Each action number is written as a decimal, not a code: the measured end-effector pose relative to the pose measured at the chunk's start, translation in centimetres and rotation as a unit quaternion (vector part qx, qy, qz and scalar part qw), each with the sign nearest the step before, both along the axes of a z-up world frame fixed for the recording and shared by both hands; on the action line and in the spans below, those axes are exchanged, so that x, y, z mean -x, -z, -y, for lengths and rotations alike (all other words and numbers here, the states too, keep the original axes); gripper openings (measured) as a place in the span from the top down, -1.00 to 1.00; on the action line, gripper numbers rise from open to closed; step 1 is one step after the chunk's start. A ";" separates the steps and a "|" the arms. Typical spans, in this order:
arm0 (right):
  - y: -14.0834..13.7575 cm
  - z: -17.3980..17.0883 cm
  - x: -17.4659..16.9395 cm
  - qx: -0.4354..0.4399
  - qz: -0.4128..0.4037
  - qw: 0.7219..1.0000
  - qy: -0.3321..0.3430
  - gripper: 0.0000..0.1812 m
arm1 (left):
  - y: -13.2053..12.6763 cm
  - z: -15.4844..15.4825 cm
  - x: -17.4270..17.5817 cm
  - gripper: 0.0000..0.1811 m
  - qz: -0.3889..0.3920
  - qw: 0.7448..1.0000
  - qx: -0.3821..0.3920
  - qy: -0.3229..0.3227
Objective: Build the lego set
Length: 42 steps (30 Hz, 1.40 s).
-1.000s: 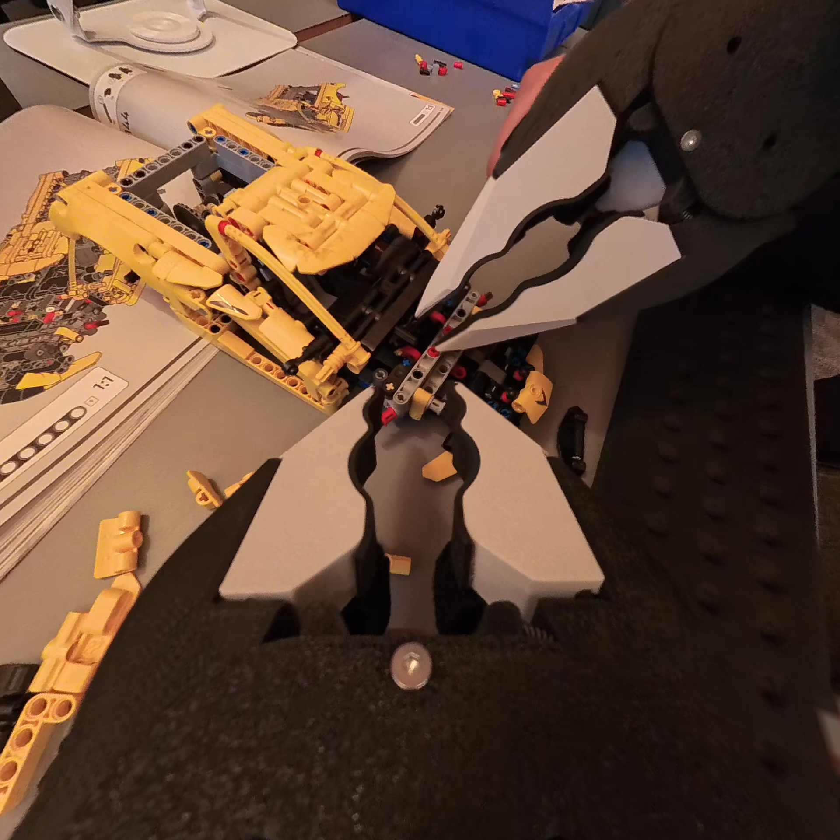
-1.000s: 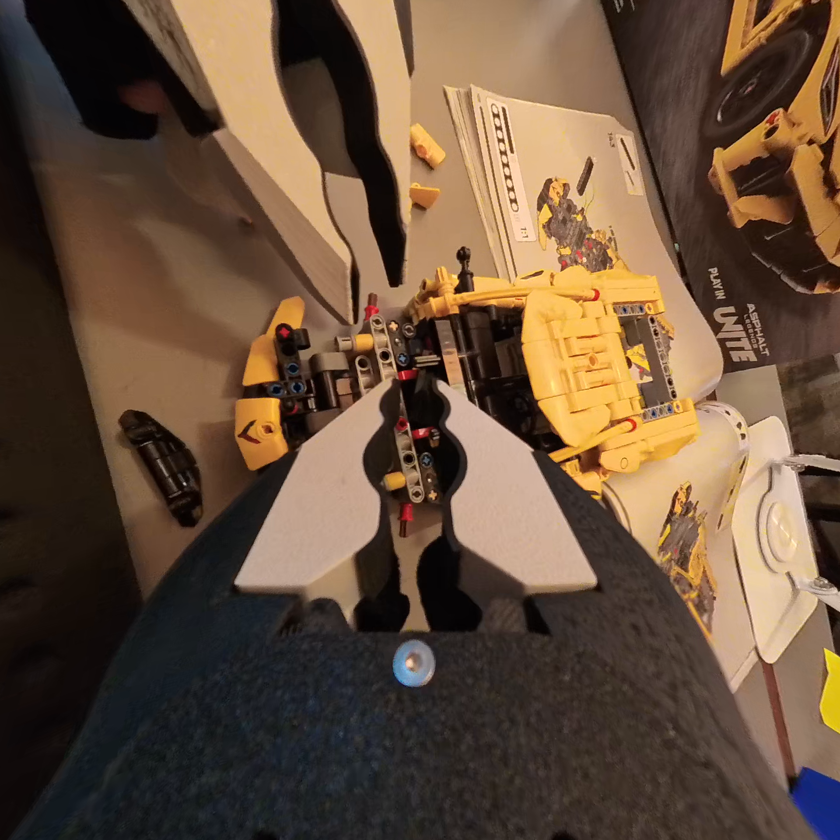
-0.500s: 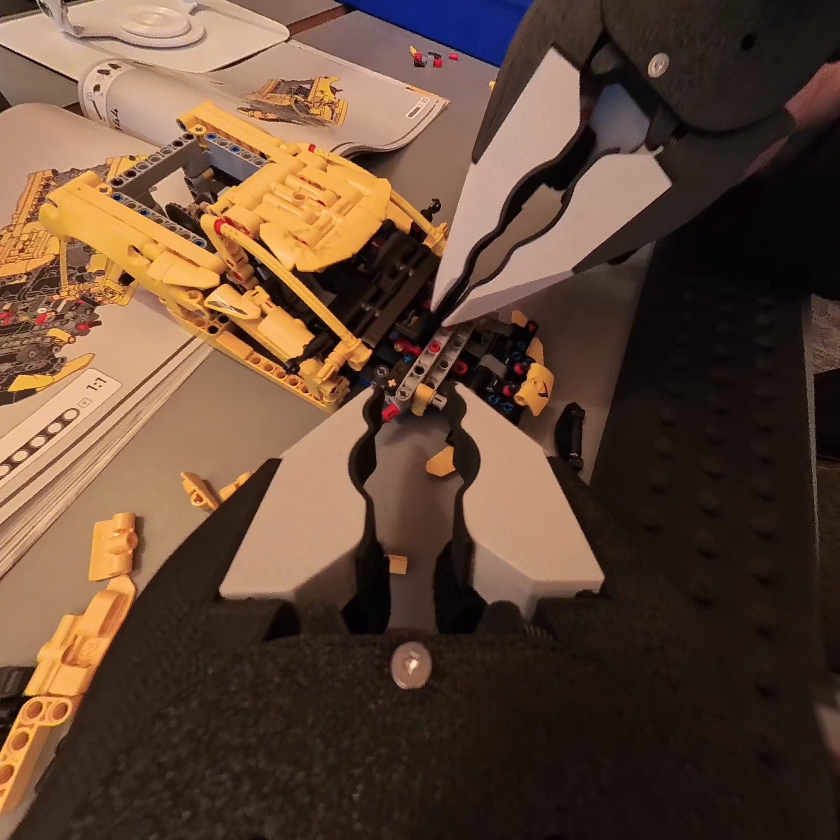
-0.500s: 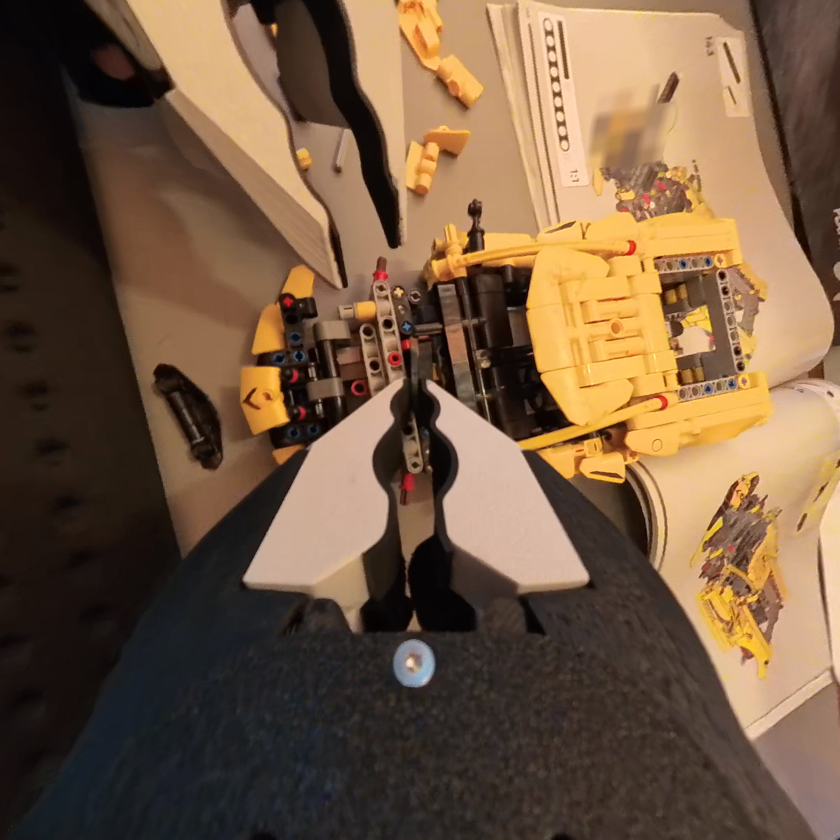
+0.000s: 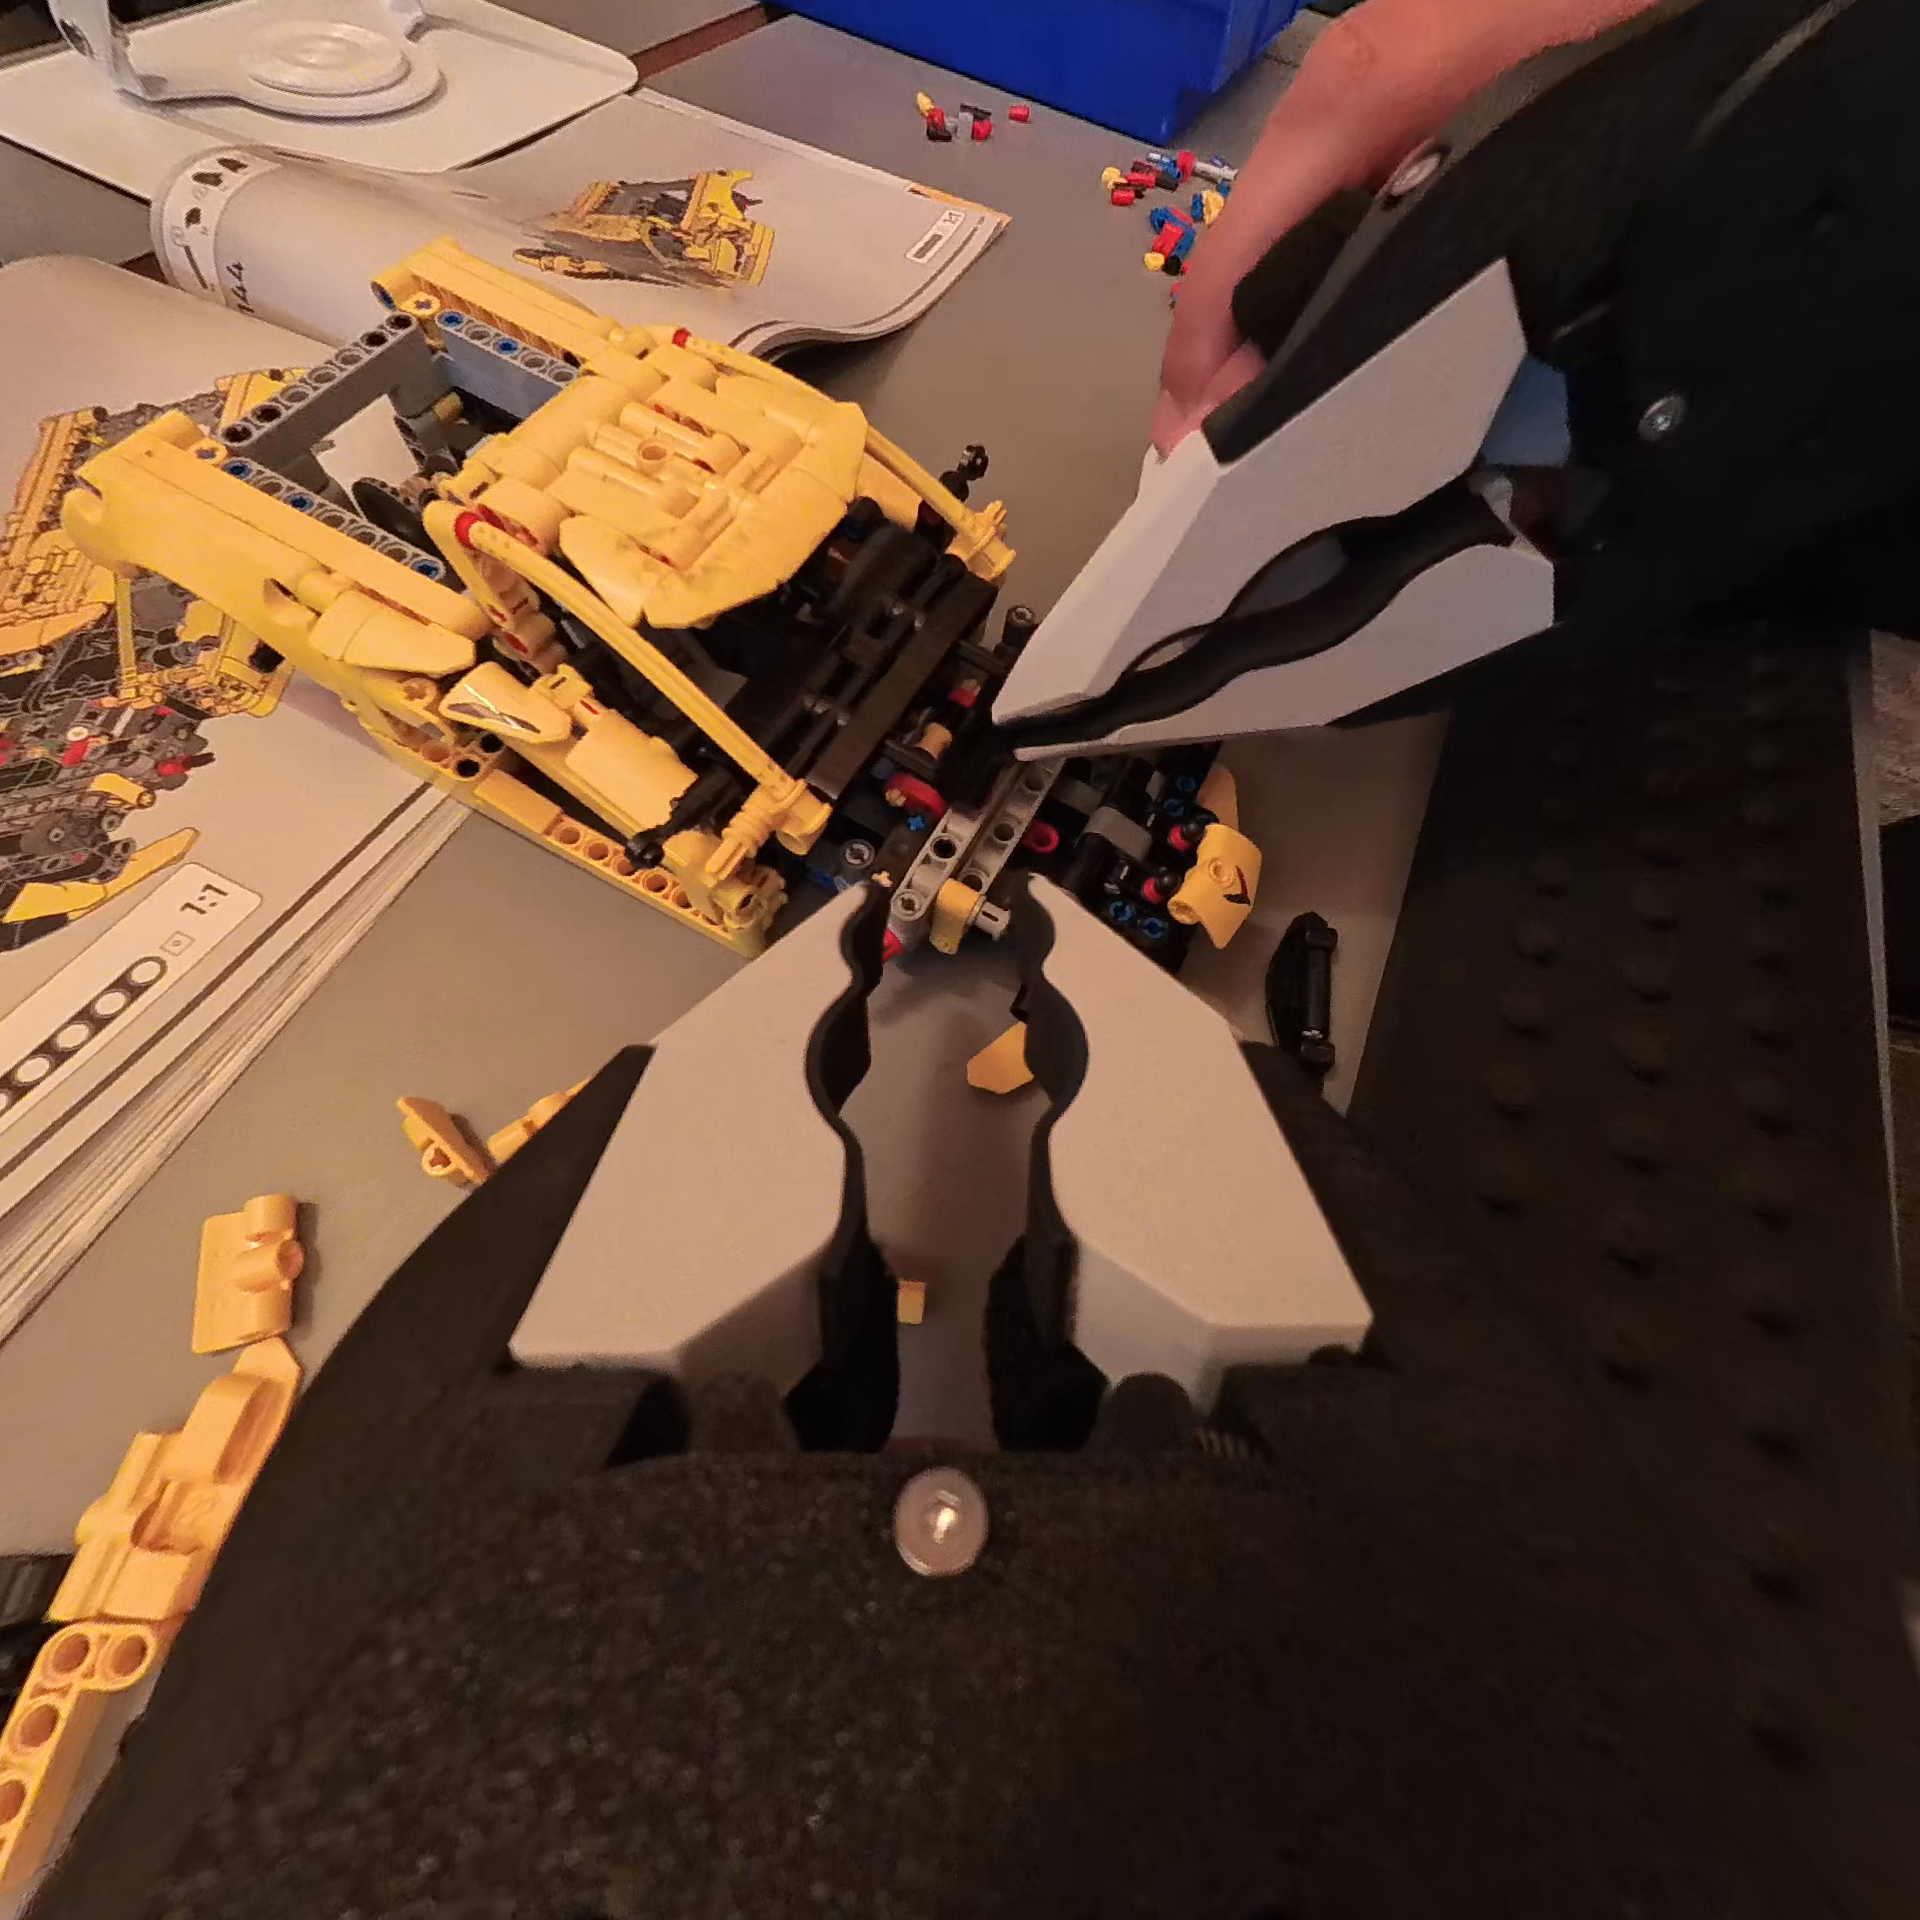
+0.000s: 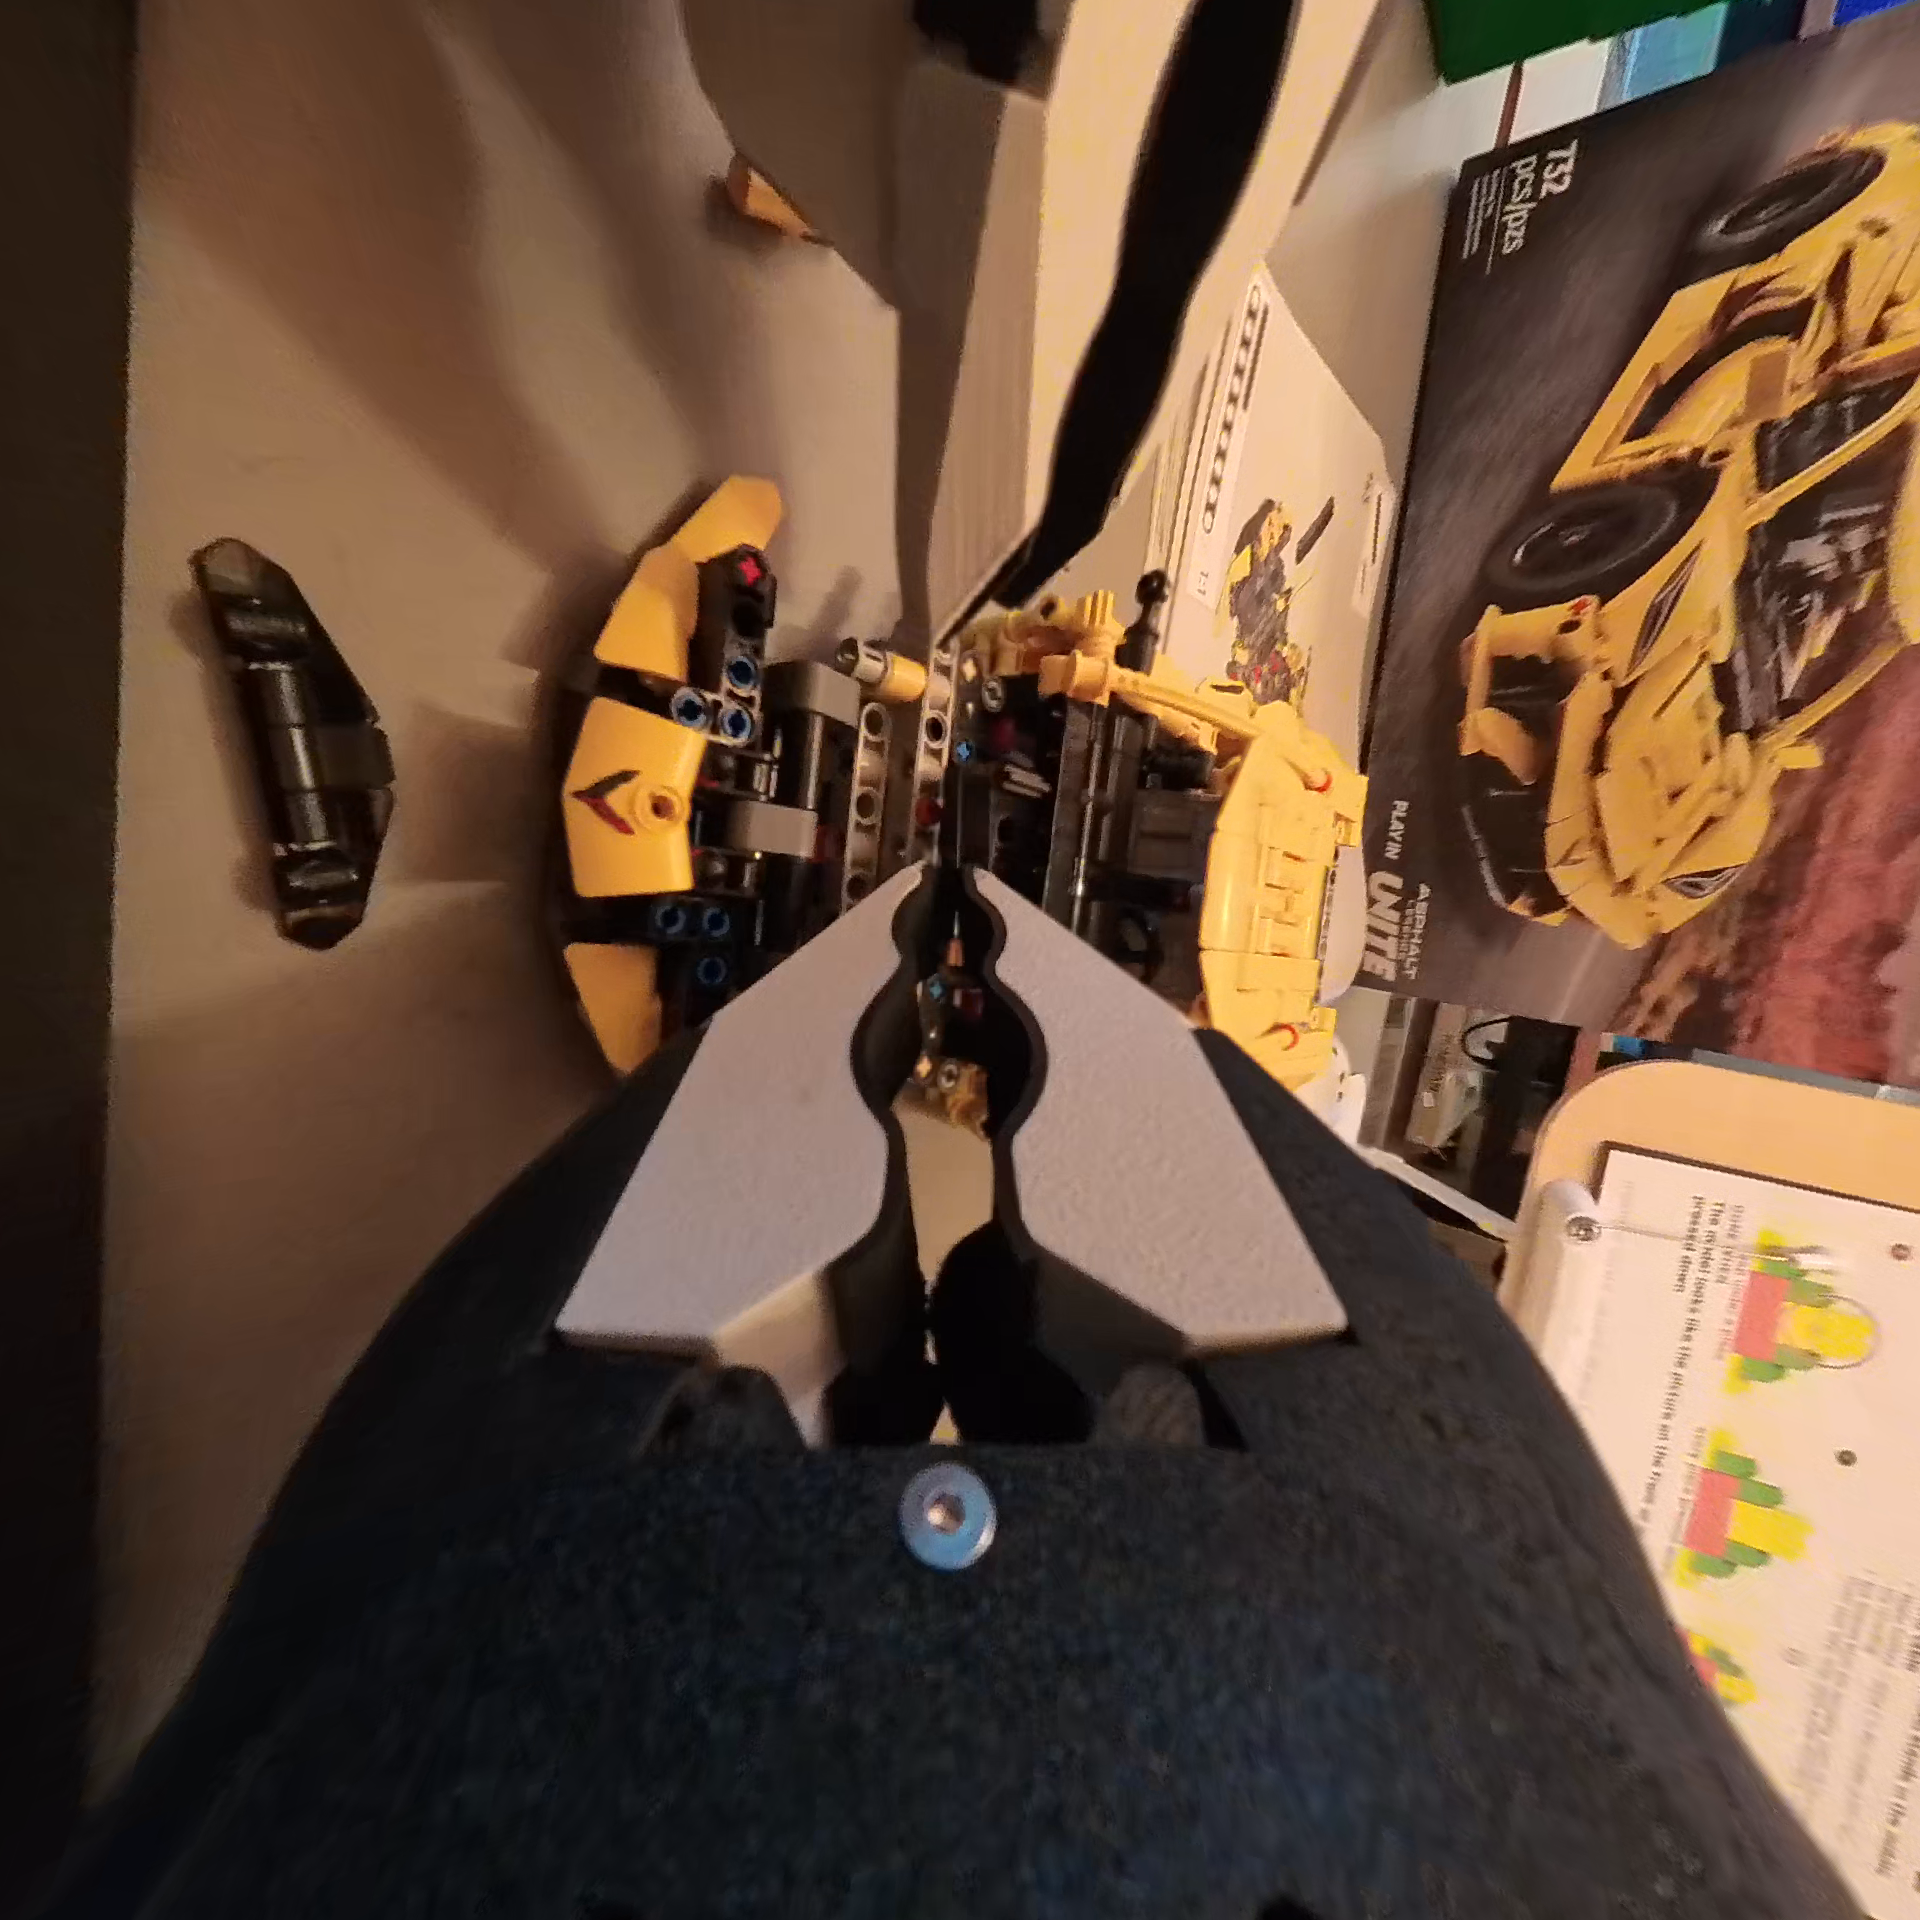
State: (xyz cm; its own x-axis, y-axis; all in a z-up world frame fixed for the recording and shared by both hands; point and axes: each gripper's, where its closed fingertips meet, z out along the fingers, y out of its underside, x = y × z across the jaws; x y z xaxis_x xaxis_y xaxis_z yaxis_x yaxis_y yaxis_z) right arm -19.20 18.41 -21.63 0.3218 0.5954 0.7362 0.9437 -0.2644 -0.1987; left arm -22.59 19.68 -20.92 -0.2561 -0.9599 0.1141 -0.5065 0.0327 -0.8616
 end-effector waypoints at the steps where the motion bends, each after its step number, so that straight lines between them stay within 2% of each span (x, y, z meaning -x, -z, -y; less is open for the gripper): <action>1: 0.1 0.1 -0.1 0.001 0.010 1.000 -0.002 0.98 | 0.0 0.0 0.0 0.76 0.001 1.000 -0.003 0.000; 5: 0.1 0.1 0.3 -0.012 0.044 0.999 -0.023 0.98 | -0.2 0.5 -0.7 0.85 0.007 1.000 -0.007 0.006; 10: 0.0 -0.2 -0.6 -0.028 0.078 0.997 -0.005 0.99 | -0.7 -0.1 -1.4 1.00 0.032 0.999 -0.042 -0.004; 15: 0.0 0.0 -0.6 -0.024 0.087 0.996 0.000 0.99 | -1.1 0.8 -2.1 1.00 0.043 0.998 -0.044 0.019; 19: 0.0 0.0 -0.6 -0.029 0.101 0.994 -0.002 0.99 | -0.2 0.9 -2.5 1.00 0.027 0.995 -0.088 0.026; 27: 0.0 -0.2 -0.4 -0.038 0.107 0.994 -0.005 0.99 | 0.3 1.2 -2.9 1.00 0.015 0.995 -0.087 0.035; 34: -0.1 0.1 0.0 -0.066 0.059 0.996 -0.017 0.98 | 0.4 1.3 -2.8 1.00 0.014 0.995 -0.090 0.037; 40: -0.5 0.9 0.1 -0.044 -0.027 0.999 -0.009 0.93 | 0.6 1.3 -2.8 1.00 0.009 0.995 -0.091 0.039; 42: -0.8 1.2 0.0 -0.028 -0.081 0.996 0.002 0.88 | 0.6 1.3 -2.8 1.00 0.009 0.995 -0.090 0.038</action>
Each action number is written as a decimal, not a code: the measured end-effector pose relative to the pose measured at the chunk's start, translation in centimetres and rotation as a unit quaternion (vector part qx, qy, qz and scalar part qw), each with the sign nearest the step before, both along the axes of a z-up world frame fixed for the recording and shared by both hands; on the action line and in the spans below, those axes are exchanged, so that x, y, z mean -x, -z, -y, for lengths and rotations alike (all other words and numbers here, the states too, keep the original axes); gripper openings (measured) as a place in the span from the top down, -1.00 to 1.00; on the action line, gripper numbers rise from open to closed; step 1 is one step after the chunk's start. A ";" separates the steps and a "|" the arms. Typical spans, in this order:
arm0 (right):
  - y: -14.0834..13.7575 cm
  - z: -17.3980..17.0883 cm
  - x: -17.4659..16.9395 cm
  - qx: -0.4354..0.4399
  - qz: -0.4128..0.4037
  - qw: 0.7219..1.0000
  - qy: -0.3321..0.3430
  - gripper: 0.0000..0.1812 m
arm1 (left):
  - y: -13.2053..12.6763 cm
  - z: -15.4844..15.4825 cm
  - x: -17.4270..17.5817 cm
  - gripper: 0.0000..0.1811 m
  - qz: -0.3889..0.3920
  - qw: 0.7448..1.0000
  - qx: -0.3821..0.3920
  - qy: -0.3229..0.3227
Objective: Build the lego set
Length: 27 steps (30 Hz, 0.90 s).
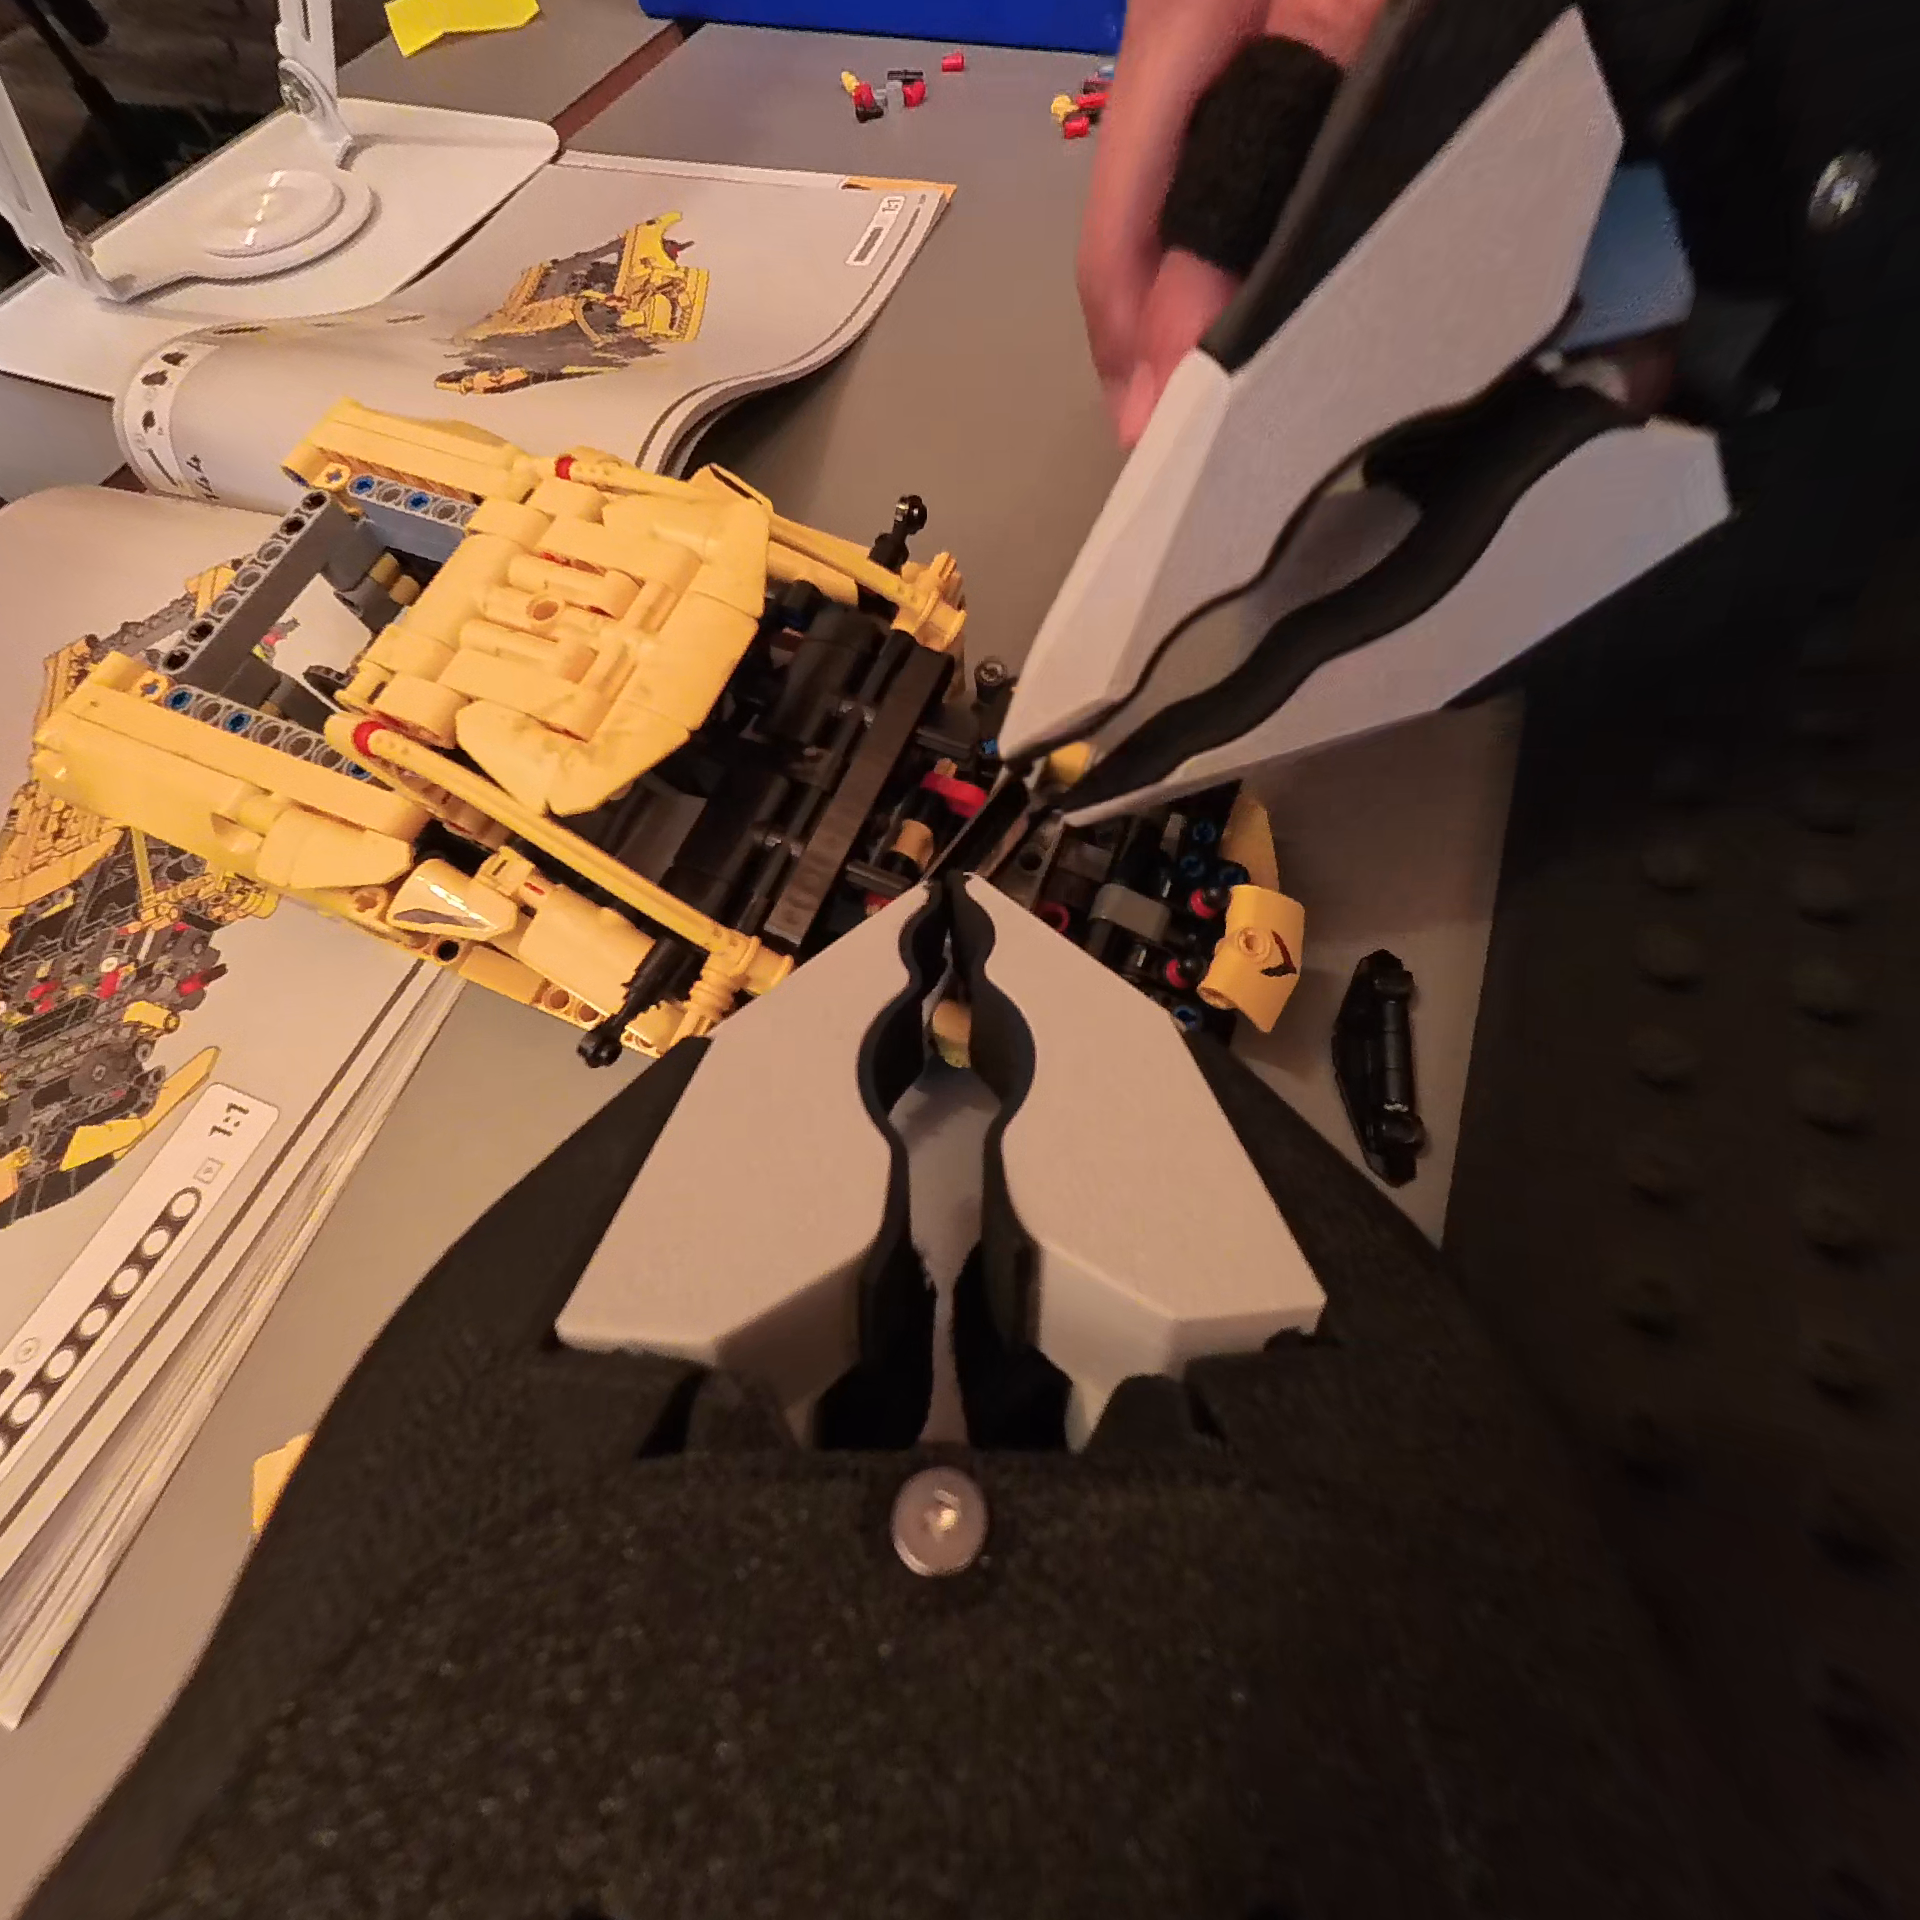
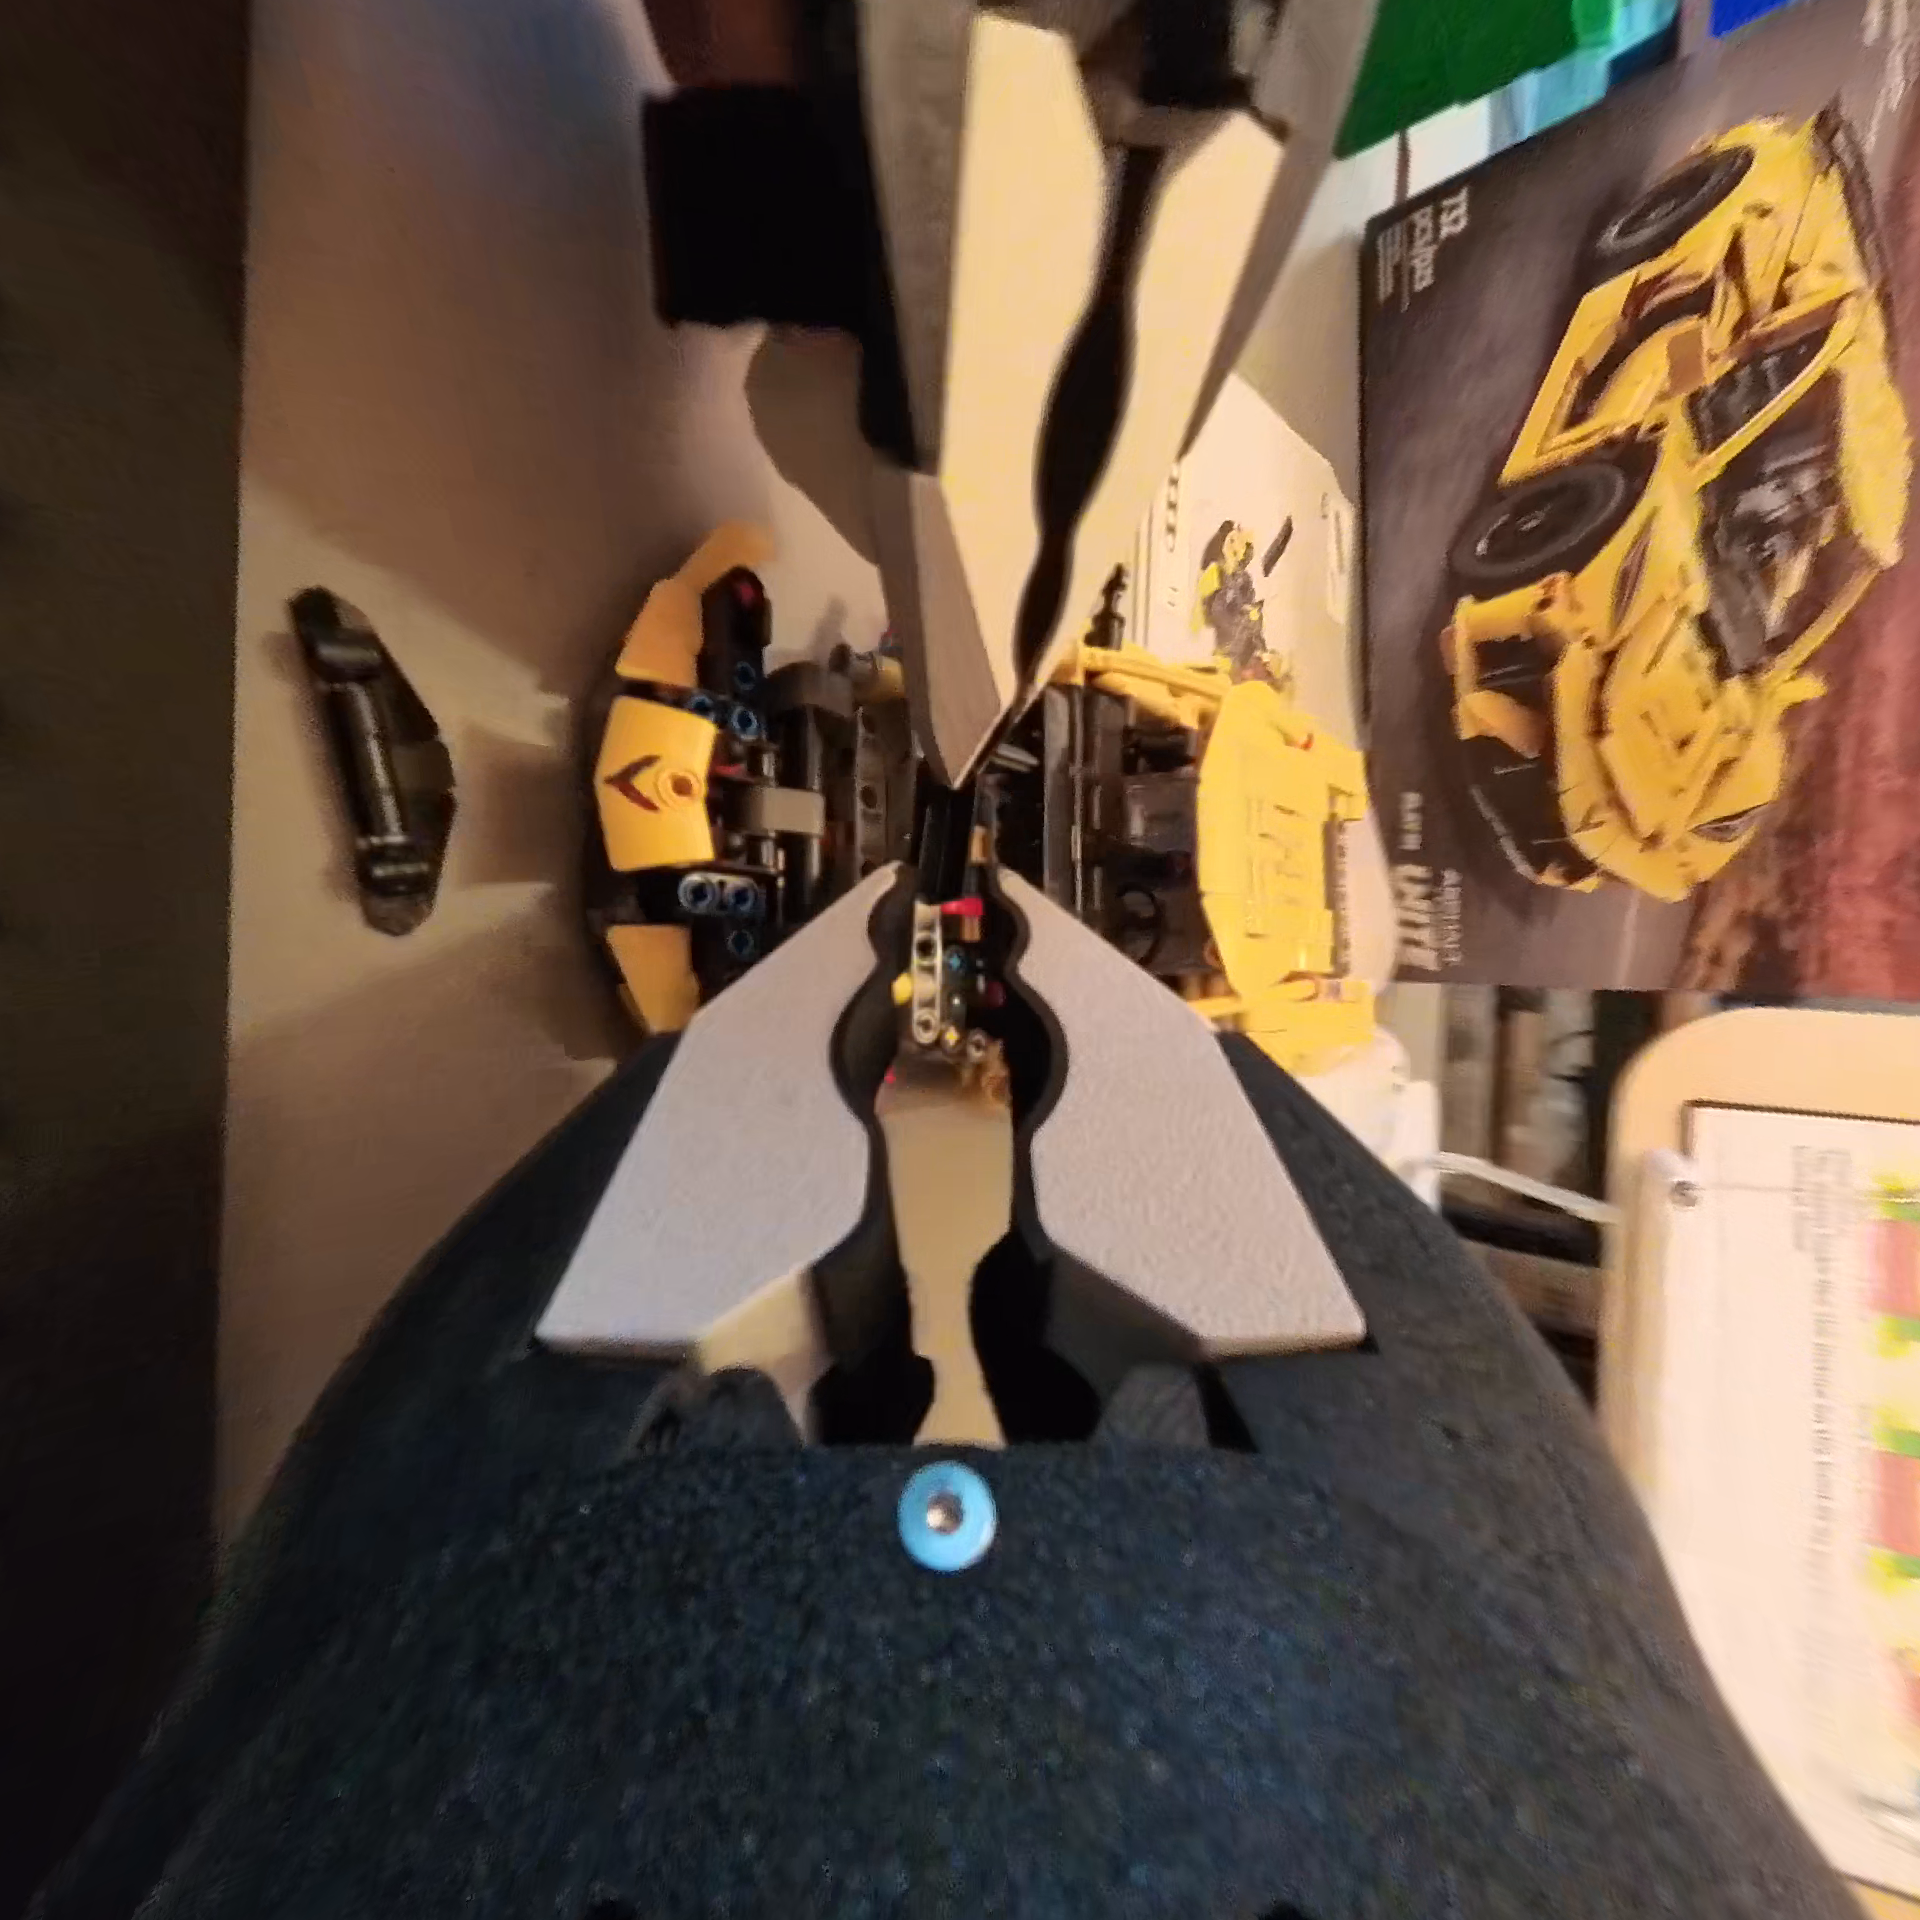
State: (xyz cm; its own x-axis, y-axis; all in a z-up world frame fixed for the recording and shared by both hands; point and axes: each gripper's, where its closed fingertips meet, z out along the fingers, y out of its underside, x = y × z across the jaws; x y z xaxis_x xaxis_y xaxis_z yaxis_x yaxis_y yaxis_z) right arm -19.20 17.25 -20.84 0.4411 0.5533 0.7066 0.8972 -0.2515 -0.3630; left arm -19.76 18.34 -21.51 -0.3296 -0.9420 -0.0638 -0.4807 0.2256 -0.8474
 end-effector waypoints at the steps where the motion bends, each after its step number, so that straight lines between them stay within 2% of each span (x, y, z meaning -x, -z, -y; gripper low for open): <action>1: -0.1 0.1 0.2 0.013 -0.036 0.999 0.002 0.83 | 0.0 0.0 0.0 1.00 0.000 1.000 0.000 0.000; 3: -0.5 -0.1 0.6 0.037 -0.111 0.993 0.013 0.82 | 0.0 0.0 0.0 1.00 0.001 1.000 -0.001 -0.001; 5: -1.2 -0.8 0.7 0.048 -0.171 0.984 0.023 0.92 | 0.0 0.0 0.0 1.00 0.001 1.000 -0.003 -0.001; 10: 0.8 -1.1 0.2 0.159 -0.215 0.962 0.052 0.81 | 0.0 0.0 0.0 1.00 0.000 1.000 0.000 -0.002; 13: 1.7 -1.0 0.2 0.196 -0.215 0.955 0.055 0.90 | 0.0 0.1 0.0 1.00 0.000 1.000 0.001 0.000; 18: 1.5 -0.9 0.1 0.207 -0.166 0.964 0.023 0.91 | 0.0 0.3 0.0 1.00 -0.001 1.000 0.004 0.006; 23: 1.5 -0.8 0.1 0.246 -0.173 0.954 0.005 0.91 | 0.0 0.3 0.0 1.00 -0.002 1.000 0.013 0.004; 25: 1.1 -0.7 0.0 0.242 -0.175 0.955 0.003 0.82 | 0.0 0.3 0.0 1.00 -0.003 1.000 0.015 0.004; 27: 0.1 -0.7 -0.4 0.218 -0.180 0.959 0.004 0.83 | 0.0 0.3 -0.1 1.00 -0.002 1.000 0.013 0.003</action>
State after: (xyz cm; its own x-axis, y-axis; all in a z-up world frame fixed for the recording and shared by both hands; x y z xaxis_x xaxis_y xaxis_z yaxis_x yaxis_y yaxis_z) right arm -18.83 17.98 -20.95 0.6193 0.7566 0.2098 0.7303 -0.4570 -0.5078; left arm -19.70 18.02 -21.55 -0.3363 -0.9410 -0.0390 -0.4825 0.2077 -0.8509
